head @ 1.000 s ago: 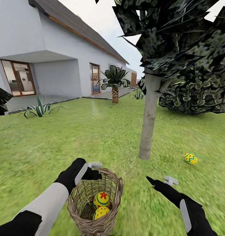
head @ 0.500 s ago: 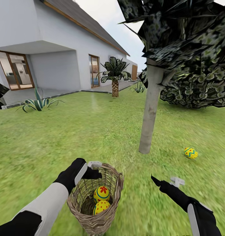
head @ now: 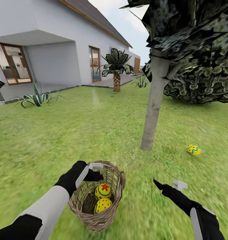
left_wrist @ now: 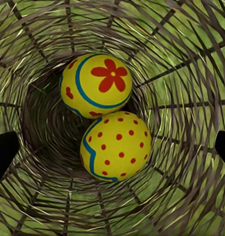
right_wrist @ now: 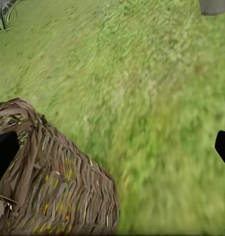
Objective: Take the three Easter eggs out of the wicker basket on the lawn in the garden, then place them on the lawn next to a single tree (choose any tree) so that all three eggs are next to the same tree and none are left in the basket.
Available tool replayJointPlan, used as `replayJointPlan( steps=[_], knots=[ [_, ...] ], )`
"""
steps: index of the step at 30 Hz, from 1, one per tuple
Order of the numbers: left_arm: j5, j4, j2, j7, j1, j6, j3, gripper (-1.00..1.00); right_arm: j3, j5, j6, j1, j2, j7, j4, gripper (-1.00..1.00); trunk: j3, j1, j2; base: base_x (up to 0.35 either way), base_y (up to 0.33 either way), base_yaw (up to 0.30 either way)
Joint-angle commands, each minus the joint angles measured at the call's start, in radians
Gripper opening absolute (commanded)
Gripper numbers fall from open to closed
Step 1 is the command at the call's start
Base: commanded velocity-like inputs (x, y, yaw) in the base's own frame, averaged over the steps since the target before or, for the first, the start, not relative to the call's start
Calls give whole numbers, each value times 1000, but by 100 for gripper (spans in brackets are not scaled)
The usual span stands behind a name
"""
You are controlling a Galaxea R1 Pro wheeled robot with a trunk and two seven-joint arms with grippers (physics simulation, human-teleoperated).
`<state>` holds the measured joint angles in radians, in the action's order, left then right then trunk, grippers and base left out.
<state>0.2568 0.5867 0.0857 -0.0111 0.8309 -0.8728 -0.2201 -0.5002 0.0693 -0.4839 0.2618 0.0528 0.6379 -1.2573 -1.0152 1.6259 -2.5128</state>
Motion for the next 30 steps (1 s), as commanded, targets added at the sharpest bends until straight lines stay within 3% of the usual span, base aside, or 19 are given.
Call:
replayJointPlan(
  steps=[1, 8, 30],
  knots=[
    [1, 1, 0, -1, 1, -3, -2, 100, -3, 7, -9, 1, 1, 2, 0, 100, -5, 0, -1, 0, 0, 0],
    [1, 1, -1, -1, 1, 10, -2, 100, -3, 7, -9, 1, 1, -1, 1, 100, -13, 1, -1, 0, 0, 0],
    [1, 2, -1, -1, 1, 27, -2, 100, -3, 6, -10, 1, 0, -7, 6, 100, -98, 11, -6, 0, 0, 0]
  ],
)
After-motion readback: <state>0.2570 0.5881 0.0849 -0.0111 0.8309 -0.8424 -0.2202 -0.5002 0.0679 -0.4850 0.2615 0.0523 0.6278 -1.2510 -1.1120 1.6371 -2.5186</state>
